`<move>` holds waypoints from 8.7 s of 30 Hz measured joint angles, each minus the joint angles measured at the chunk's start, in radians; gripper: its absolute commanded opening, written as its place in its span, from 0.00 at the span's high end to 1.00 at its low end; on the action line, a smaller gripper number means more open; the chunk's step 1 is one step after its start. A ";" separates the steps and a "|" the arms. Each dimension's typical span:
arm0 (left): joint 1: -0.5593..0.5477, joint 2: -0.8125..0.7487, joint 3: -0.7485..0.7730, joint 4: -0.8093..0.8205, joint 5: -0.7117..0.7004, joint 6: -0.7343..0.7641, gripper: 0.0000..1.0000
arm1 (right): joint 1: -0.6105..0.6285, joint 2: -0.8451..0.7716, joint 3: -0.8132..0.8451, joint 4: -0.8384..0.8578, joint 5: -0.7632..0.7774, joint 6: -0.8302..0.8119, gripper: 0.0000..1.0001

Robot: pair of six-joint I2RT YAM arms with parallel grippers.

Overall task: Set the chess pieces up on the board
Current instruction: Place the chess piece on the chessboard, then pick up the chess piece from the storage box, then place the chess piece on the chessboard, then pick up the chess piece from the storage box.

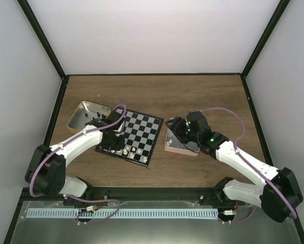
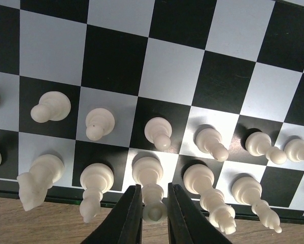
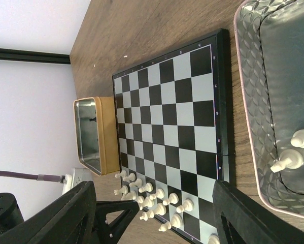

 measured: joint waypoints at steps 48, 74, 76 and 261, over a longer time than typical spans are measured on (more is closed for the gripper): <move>0.000 -0.382 0.032 0.125 -0.018 -0.024 0.57 | 0.000 0.196 0.070 -0.244 0.036 -0.479 0.50; 0.000 -0.454 -0.034 0.226 0.015 -0.058 0.57 | 0.002 0.498 0.214 -0.272 0.133 -0.587 0.78; 0.000 -0.454 -0.034 0.226 0.015 -0.058 0.57 | 0.003 0.505 0.217 -0.272 0.134 -0.591 0.78; 0.000 -0.743 -0.129 0.284 -0.222 -0.112 0.51 | -0.038 0.427 0.222 -0.378 0.109 -0.739 0.69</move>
